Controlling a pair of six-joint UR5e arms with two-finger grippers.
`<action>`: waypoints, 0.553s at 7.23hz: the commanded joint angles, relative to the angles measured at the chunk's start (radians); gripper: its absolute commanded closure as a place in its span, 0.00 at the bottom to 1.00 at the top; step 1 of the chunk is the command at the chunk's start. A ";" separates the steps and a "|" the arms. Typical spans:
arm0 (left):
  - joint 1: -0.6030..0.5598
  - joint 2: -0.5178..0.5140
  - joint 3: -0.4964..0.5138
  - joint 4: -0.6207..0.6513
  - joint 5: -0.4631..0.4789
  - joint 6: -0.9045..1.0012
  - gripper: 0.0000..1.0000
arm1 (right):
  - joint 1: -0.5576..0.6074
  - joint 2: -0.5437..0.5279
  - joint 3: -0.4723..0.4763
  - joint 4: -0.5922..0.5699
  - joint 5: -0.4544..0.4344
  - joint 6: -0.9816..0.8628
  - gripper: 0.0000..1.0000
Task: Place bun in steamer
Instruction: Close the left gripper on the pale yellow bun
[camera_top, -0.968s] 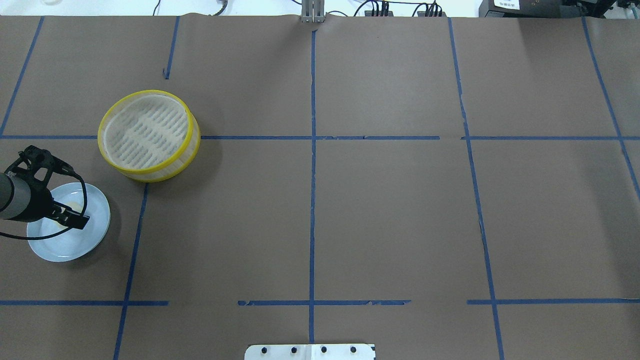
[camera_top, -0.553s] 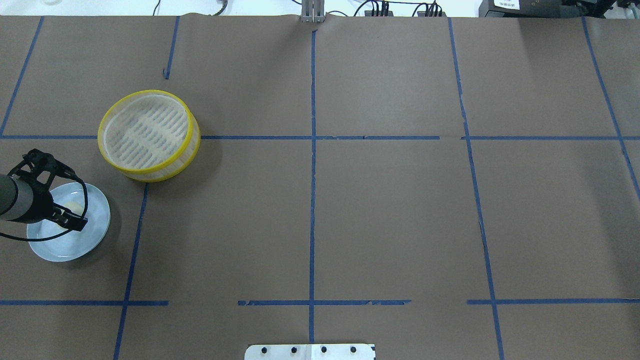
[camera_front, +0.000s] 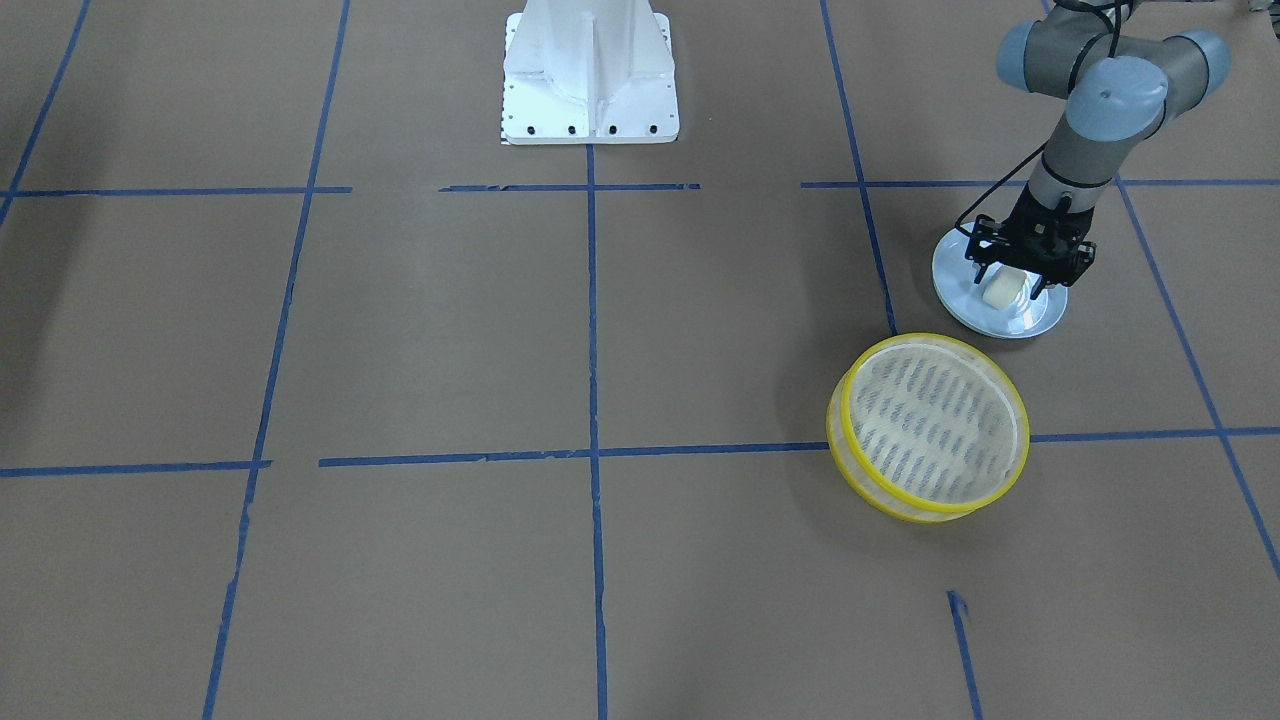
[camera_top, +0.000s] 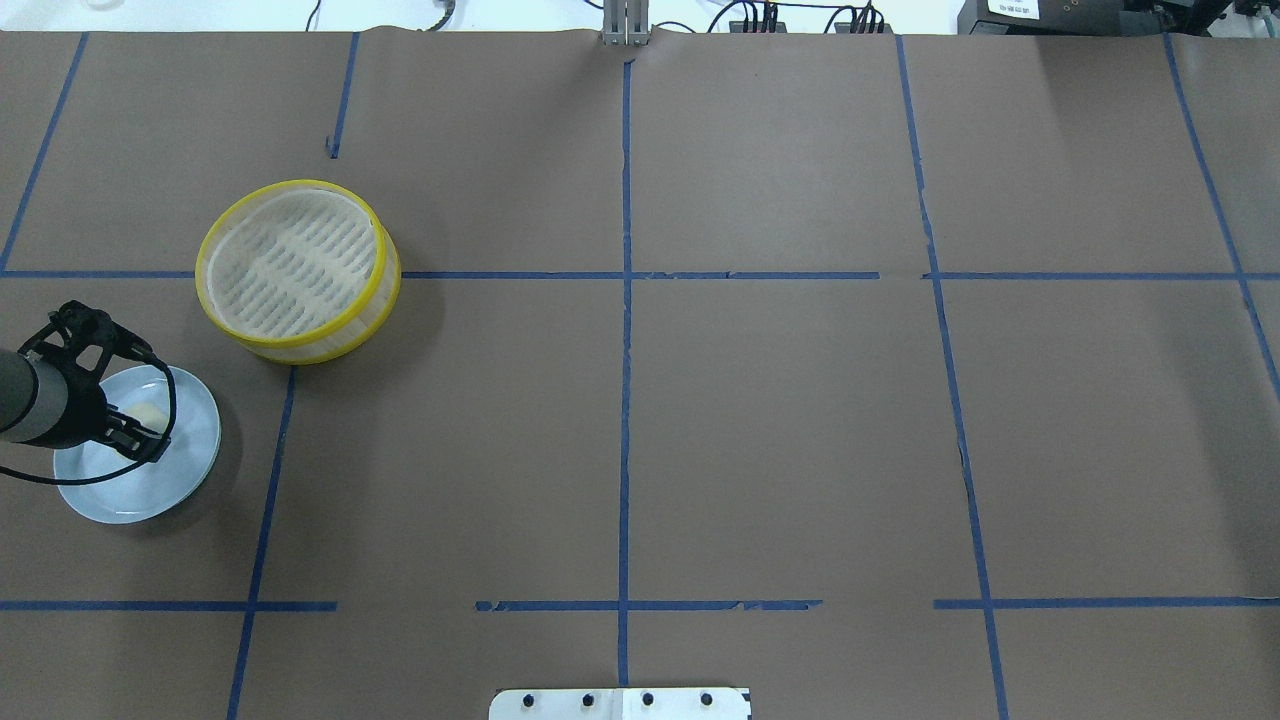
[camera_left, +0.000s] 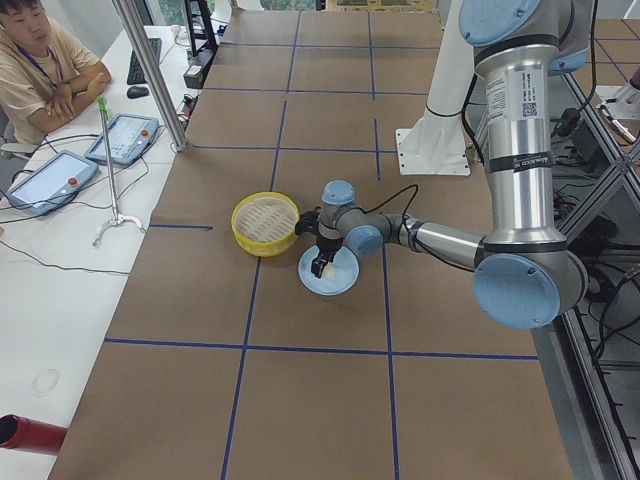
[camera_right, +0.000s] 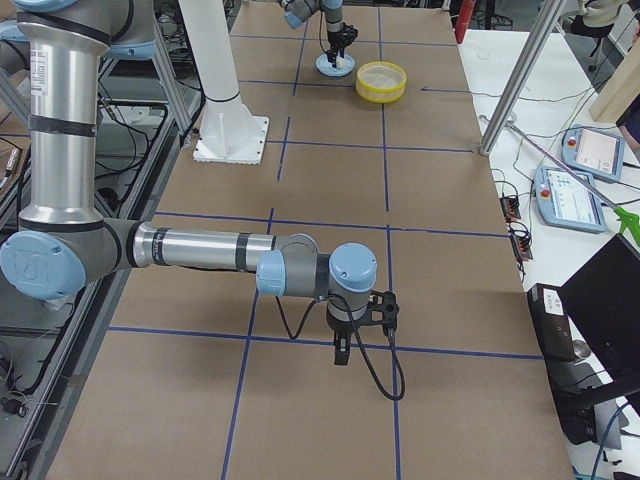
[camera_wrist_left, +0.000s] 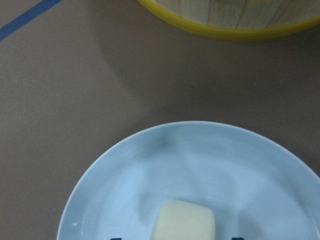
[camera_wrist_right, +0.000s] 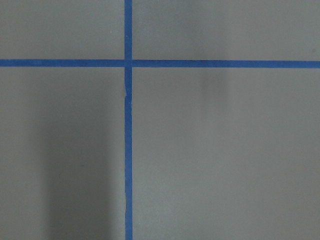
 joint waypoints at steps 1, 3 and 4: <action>0.000 0.000 0.003 0.000 0.000 0.001 0.33 | 0.000 0.000 0.000 0.000 0.000 0.000 0.00; 0.000 0.000 0.004 0.000 -0.001 0.001 0.35 | 0.000 0.000 0.000 0.000 0.000 0.000 0.00; 0.000 0.000 0.006 0.000 -0.001 0.001 0.37 | 0.000 0.000 0.000 0.000 0.000 0.000 0.00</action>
